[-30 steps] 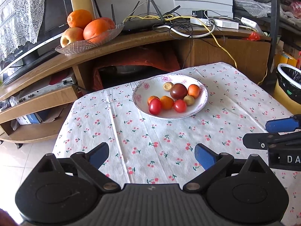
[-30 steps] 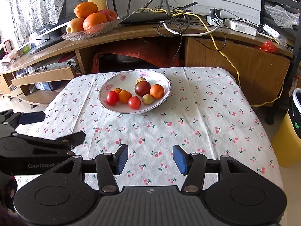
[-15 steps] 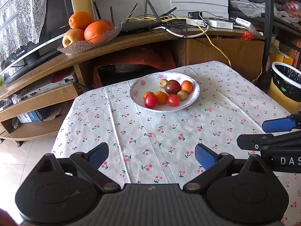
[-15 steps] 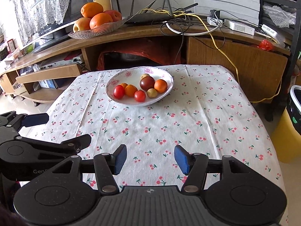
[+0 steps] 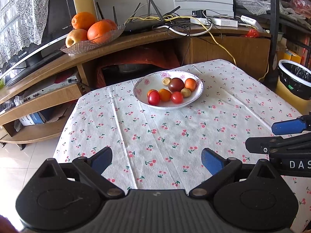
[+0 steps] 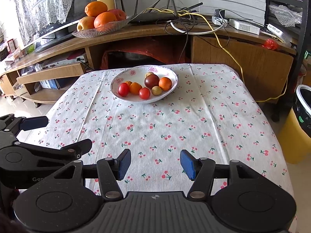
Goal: Organize fruits
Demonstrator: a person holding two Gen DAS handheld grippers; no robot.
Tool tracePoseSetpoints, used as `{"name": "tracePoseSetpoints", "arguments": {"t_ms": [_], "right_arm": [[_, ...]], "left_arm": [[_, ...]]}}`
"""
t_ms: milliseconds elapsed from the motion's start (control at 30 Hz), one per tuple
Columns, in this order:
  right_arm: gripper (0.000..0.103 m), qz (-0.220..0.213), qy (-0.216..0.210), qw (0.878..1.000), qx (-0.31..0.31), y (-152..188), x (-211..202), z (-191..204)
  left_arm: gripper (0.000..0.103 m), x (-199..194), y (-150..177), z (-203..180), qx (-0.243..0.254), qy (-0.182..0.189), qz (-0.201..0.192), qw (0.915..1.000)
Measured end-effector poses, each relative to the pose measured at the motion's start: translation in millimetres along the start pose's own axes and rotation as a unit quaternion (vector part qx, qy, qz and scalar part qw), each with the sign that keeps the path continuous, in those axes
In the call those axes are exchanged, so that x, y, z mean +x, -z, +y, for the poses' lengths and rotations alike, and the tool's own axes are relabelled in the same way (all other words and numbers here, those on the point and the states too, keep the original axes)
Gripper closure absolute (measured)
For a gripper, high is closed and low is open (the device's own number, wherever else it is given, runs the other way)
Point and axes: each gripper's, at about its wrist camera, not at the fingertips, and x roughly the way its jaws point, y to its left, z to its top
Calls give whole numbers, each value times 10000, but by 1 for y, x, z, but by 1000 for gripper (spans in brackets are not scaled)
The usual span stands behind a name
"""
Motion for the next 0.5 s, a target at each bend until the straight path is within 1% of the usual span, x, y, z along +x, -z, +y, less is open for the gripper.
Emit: {"name": "tracePoseSetpoints", "arguments": {"t_ms": [300, 500], "right_arm": [[50, 39, 9, 10000, 2, 4, -3, 1], [50, 53, 6, 10000, -20, 7, -3, 2]], "left_arm": [[0, -2, 4, 0, -78, 15, 68, 9999], [0, -2, 7, -2, -36, -1, 104, 9999]]}}
